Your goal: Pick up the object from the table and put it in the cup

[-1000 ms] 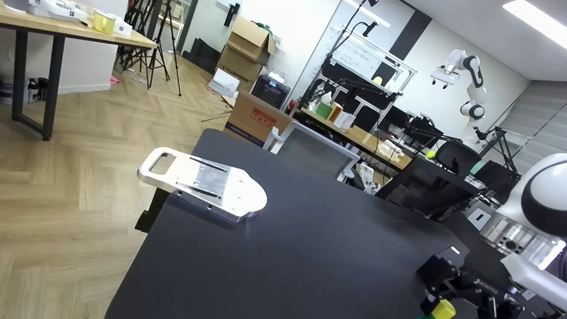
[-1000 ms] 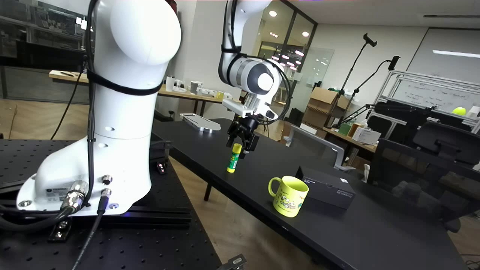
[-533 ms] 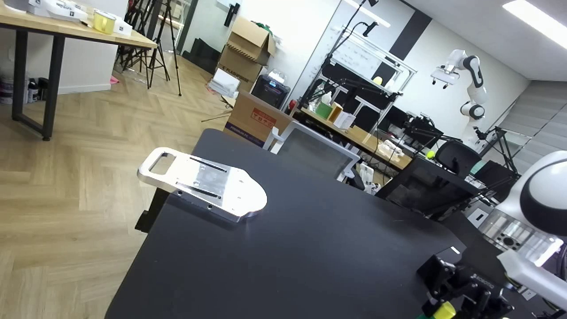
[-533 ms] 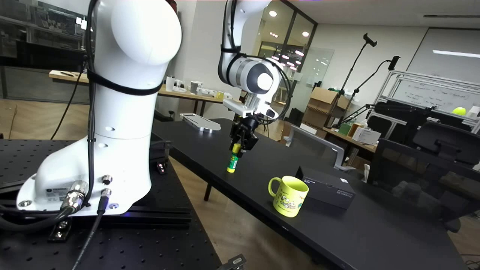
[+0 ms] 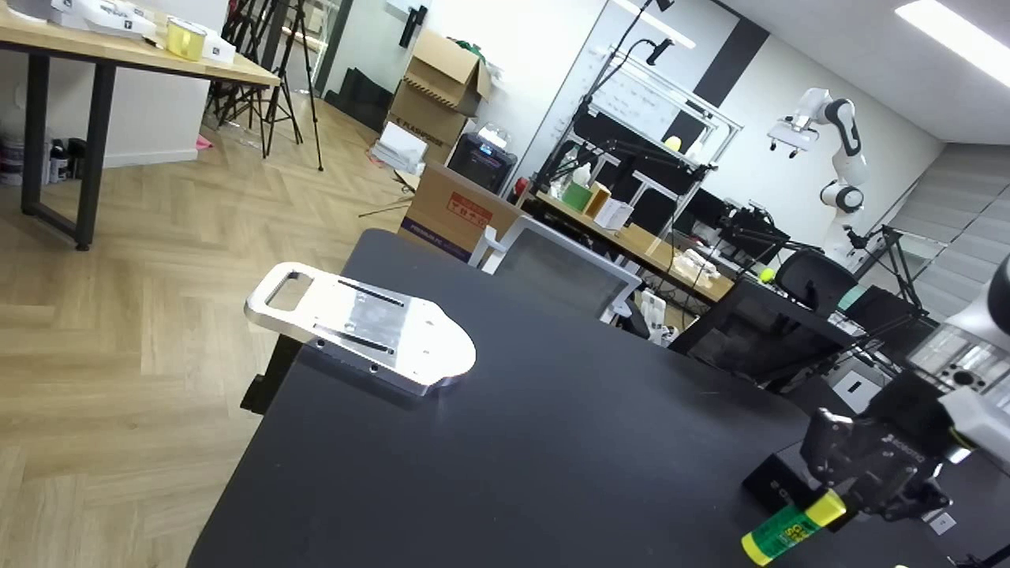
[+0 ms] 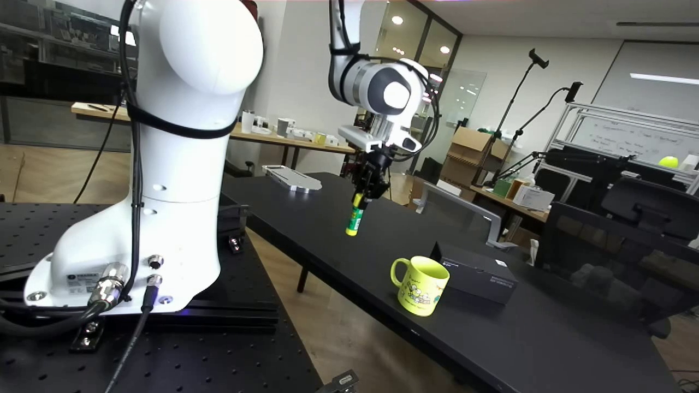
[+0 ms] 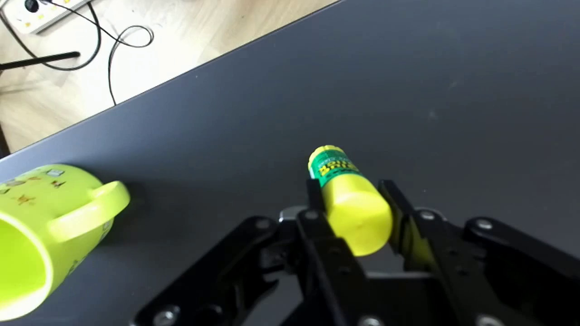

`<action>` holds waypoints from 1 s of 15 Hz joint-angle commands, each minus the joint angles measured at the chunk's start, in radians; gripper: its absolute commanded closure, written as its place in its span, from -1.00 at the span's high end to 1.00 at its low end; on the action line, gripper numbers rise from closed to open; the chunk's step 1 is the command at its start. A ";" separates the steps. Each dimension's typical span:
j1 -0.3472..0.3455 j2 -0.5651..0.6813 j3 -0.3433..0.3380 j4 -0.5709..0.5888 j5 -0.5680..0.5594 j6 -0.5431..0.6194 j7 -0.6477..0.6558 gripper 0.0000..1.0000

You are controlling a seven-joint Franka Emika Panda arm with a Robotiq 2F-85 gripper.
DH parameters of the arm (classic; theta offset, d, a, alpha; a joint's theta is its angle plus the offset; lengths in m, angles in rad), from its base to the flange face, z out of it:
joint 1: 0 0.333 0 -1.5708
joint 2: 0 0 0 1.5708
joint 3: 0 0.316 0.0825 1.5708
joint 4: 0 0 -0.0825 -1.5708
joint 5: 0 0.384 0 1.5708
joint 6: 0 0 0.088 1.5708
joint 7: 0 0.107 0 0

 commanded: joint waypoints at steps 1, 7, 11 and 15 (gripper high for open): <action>-0.042 -0.154 -0.046 -0.017 -0.096 -0.102 0.038 -0.81; -0.190 -0.244 -0.160 0.038 -0.196 -0.181 -0.029 -0.81; -0.251 -0.215 -0.228 0.114 -0.184 -0.256 -0.092 -0.81; -0.275 -0.160 -0.259 0.179 -0.182 -0.366 -0.115 -0.81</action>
